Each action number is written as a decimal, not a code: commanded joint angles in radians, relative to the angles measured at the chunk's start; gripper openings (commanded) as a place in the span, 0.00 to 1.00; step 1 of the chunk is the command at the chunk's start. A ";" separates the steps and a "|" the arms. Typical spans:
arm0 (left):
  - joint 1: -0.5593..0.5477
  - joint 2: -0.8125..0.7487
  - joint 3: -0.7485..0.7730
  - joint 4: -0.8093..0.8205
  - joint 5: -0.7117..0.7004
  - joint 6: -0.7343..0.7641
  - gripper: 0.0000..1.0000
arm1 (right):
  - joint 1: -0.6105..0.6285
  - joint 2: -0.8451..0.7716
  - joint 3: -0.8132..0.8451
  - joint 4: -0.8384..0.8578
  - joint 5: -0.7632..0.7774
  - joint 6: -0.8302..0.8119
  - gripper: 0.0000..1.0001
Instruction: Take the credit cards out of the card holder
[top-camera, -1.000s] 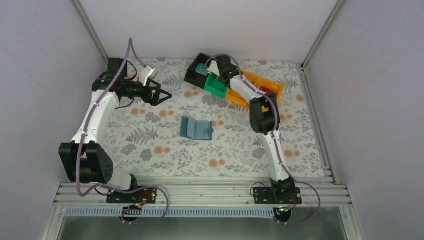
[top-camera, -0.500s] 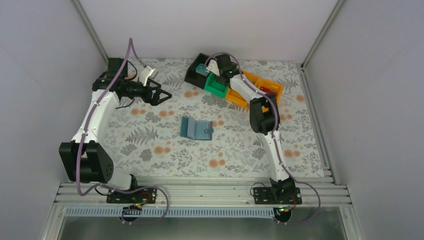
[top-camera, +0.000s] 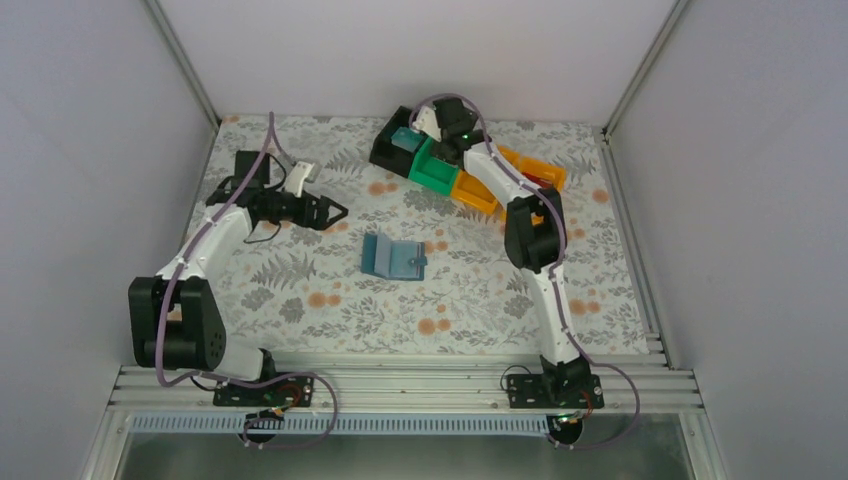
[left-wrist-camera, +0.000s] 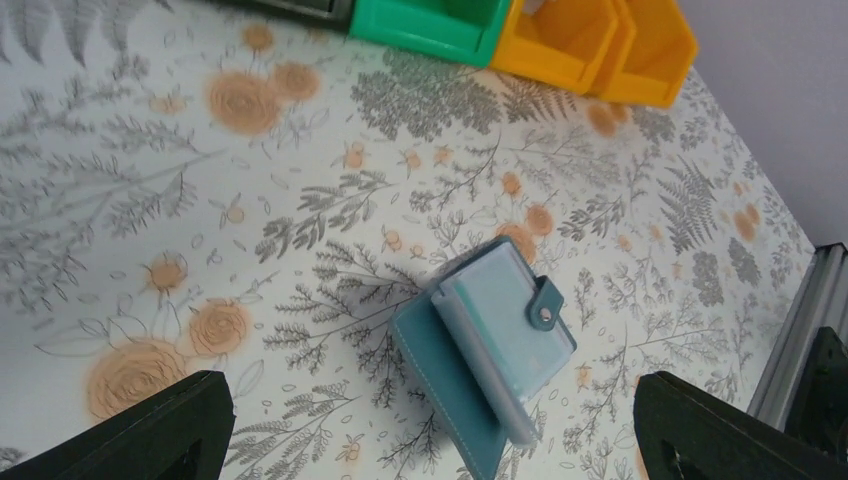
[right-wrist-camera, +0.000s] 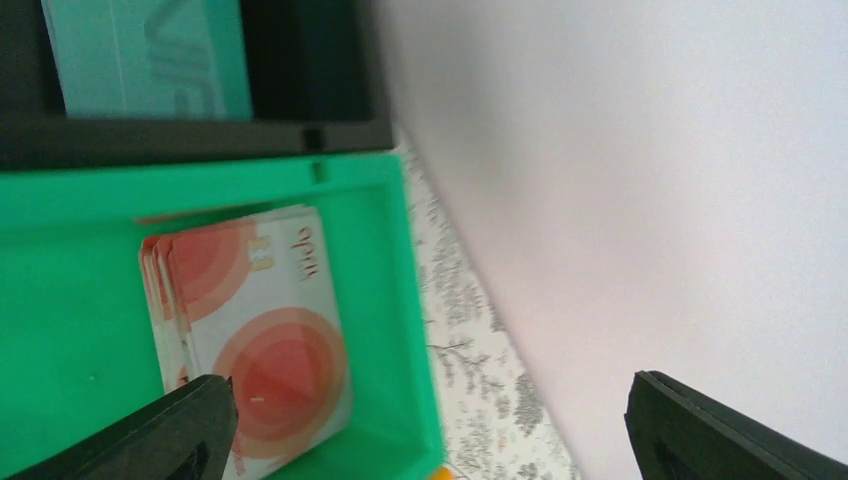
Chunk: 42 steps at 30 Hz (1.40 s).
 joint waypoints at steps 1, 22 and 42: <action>-0.036 -0.020 -0.085 0.175 -0.075 -0.147 1.00 | 0.037 -0.173 -0.023 0.003 -0.030 0.117 0.98; -0.229 0.181 -0.290 0.456 -0.023 -0.436 1.00 | 0.227 -0.760 -1.030 0.109 -0.597 1.085 0.82; -0.284 0.388 -0.187 0.383 -0.024 -0.434 0.55 | 0.229 -0.561 -1.089 0.271 -0.873 1.160 0.36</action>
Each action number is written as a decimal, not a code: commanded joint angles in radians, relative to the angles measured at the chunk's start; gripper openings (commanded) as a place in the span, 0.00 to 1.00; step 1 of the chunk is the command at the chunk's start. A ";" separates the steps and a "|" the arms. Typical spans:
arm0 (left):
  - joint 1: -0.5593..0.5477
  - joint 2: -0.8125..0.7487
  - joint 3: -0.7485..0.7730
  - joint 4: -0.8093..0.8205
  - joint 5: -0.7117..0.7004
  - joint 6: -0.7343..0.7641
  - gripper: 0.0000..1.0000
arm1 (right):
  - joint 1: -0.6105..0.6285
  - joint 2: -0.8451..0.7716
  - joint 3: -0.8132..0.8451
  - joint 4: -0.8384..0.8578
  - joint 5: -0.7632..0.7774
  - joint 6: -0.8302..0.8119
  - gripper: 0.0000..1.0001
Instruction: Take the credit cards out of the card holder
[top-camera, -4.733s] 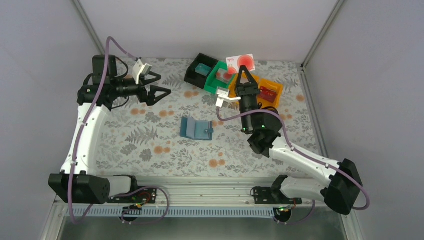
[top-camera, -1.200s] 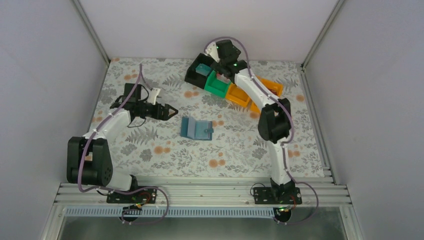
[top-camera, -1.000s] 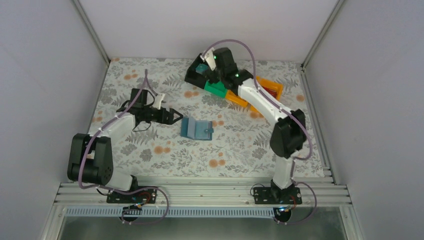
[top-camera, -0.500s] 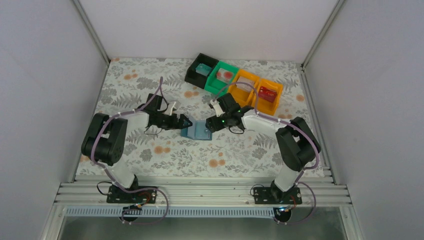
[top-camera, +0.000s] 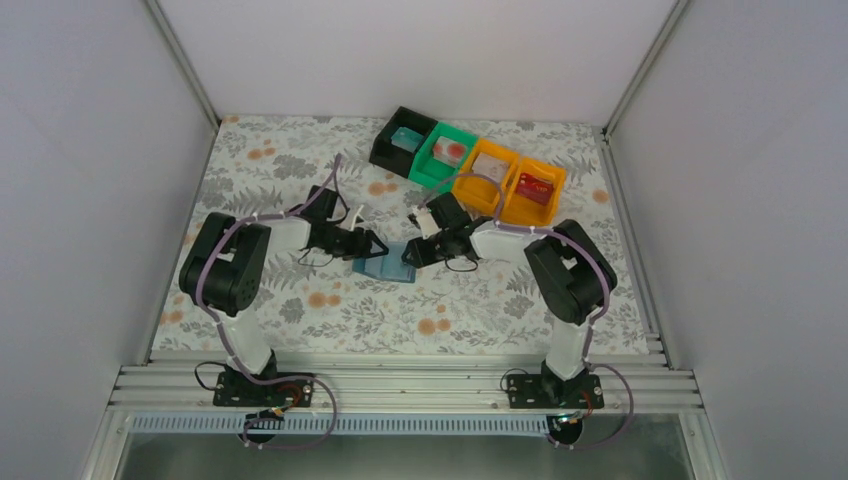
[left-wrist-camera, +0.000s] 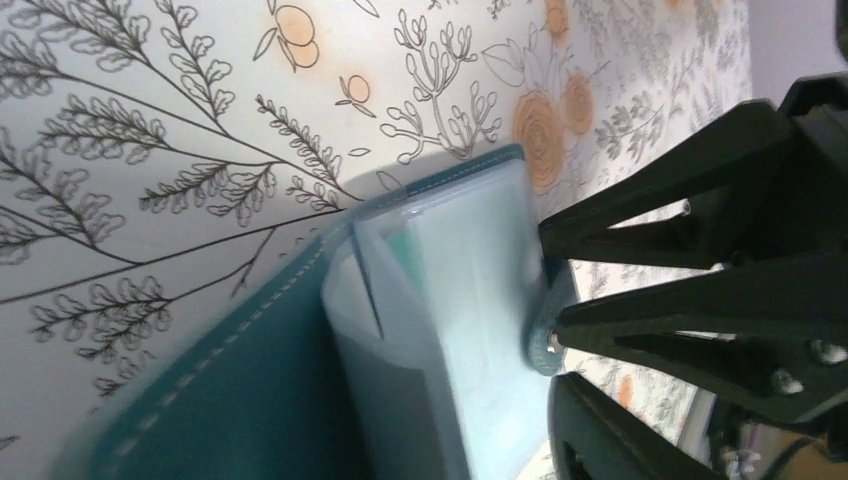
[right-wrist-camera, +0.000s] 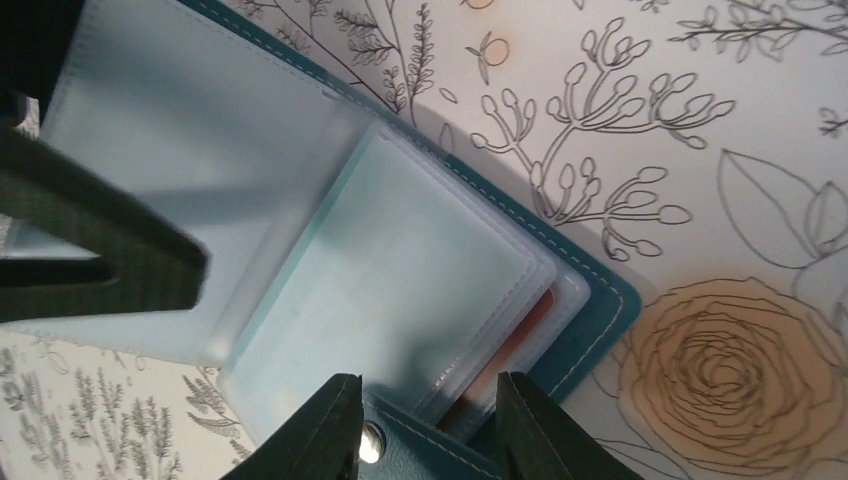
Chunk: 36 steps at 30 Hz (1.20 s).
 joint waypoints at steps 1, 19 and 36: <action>-0.001 0.012 -0.008 -0.024 -0.017 -0.002 0.43 | 0.011 0.006 0.025 0.048 -0.088 0.005 0.36; 0.038 -0.433 0.385 -0.489 0.053 0.479 0.02 | -0.108 -0.618 -0.016 0.148 -0.224 -0.162 0.78; 0.036 -0.561 0.757 -0.753 0.188 0.607 0.02 | -0.103 -0.728 0.050 0.267 -0.439 -0.125 0.90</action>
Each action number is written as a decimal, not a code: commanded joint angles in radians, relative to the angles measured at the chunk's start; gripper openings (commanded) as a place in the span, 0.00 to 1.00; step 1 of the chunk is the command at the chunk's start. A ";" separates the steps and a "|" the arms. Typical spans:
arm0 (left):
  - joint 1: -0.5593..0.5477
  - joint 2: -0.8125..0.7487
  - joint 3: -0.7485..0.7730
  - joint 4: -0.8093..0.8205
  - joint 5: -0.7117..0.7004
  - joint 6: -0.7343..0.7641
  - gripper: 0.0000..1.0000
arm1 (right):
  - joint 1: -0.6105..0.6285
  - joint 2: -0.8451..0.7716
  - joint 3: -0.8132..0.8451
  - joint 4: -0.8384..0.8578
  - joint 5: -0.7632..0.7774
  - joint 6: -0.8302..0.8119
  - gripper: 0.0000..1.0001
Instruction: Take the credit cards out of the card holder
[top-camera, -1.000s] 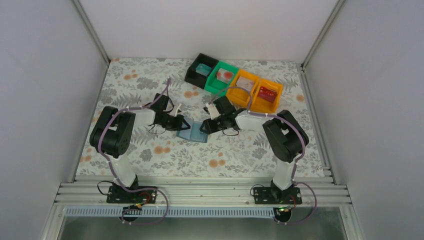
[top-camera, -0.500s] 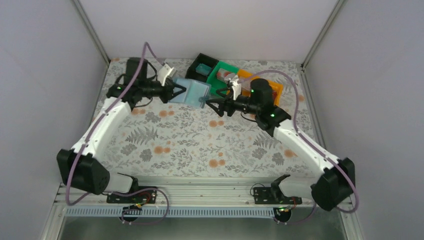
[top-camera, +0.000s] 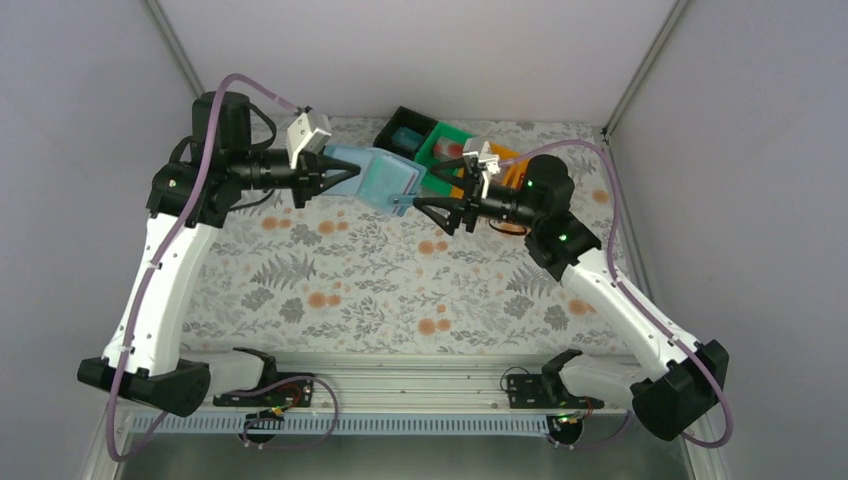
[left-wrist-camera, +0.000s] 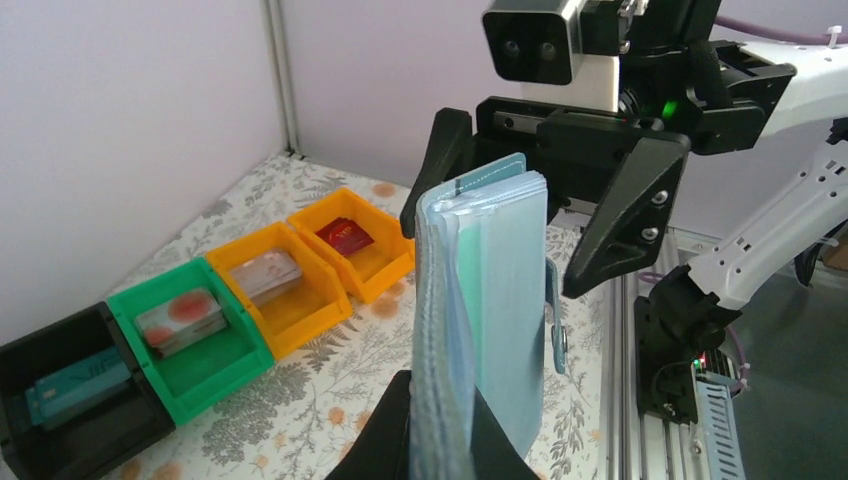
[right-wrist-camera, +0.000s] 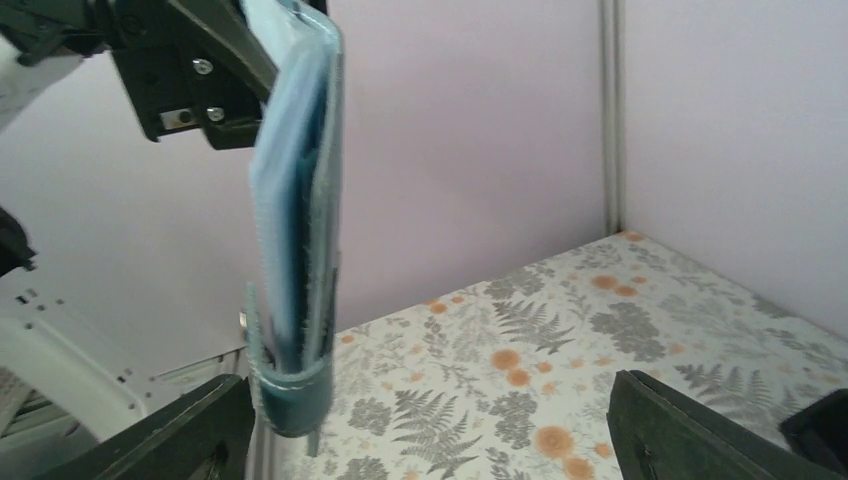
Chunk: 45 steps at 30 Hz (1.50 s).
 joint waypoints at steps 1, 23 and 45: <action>0.000 -0.010 -0.022 0.000 0.027 0.001 0.02 | 0.007 0.002 0.061 0.009 -0.109 -0.014 0.90; 0.000 -0.035 -0.070 0.039 0.088 -0.030 0.02 | 0.042 0.097 0.119 0.012 -0.065 0.037 0.49; 0.000 -0.018 -0.116 0.071 0.088 -0.043 0.02 | 0.136 0.205 0.199 0.024 -0.027 0.085 0.24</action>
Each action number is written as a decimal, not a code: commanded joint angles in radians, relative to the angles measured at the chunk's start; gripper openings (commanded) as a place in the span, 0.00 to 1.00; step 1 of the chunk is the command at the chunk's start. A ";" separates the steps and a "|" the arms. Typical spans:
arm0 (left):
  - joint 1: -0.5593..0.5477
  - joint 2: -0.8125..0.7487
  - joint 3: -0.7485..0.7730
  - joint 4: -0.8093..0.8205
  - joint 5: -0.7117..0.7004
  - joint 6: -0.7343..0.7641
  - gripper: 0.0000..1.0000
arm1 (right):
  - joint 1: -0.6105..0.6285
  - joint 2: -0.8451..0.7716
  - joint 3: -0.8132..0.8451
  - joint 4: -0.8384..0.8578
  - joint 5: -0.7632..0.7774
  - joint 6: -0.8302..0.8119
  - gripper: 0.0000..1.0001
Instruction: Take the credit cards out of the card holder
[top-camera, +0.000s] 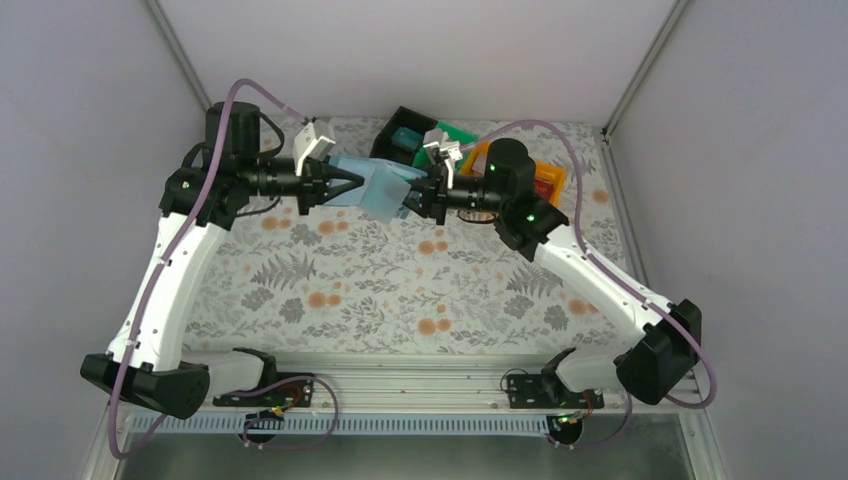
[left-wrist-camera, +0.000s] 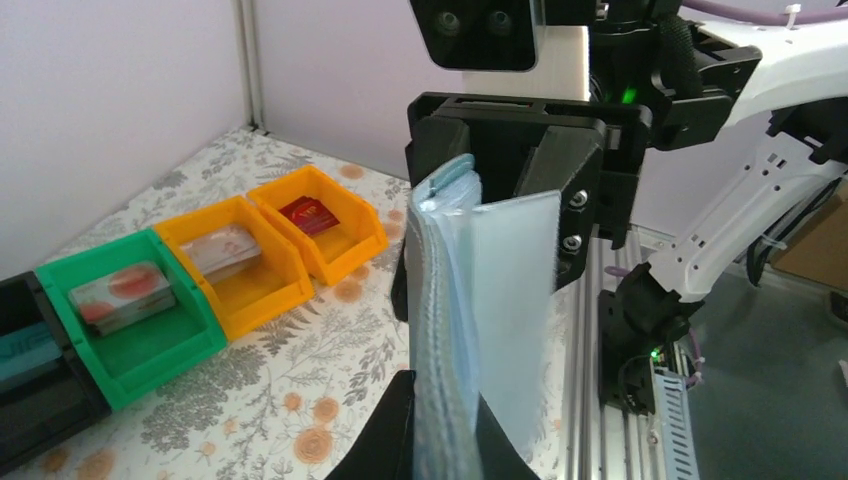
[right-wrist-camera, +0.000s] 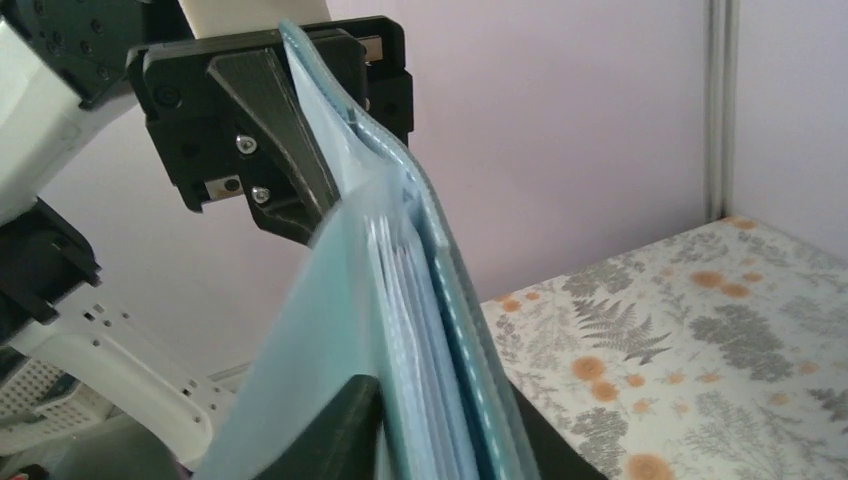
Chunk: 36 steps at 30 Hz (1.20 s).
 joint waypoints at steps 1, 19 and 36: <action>0.000 0.003 -0.013 0.044 0.024 -0.015 0.02 | 0.031 0.027 0.060 0.018 0.038 0.039 0.13; -0.101 0.080 -0.080 0.180 -0.418 0.018 1.00 | 0.117 0.115 0.197 -0.239 0.552 0.240 0.04; -0.153 0.116 -0.021 0.203 -0.765 0.096 1.00 | 0.151 0.103 0.203 -0.260 0.559 0.204 0.04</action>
